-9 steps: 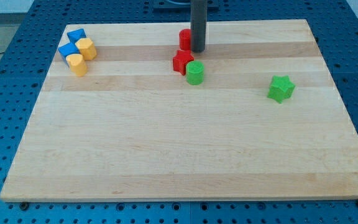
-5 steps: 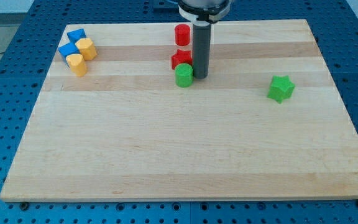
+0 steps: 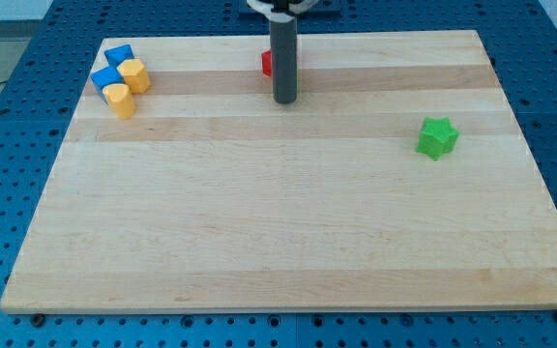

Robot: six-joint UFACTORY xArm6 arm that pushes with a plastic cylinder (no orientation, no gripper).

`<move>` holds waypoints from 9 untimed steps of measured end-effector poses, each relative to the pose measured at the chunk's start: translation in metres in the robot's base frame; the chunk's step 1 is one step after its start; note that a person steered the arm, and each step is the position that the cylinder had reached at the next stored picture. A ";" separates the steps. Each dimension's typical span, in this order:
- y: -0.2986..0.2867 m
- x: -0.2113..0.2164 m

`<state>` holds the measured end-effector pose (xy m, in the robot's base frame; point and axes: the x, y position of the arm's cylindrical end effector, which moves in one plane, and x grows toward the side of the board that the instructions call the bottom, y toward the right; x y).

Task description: Move the green star below to the green circle

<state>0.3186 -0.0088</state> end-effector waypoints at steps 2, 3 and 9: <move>0.199 0.021; 0.283 0.052; 0.063 0.115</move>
<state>0.4331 0.0545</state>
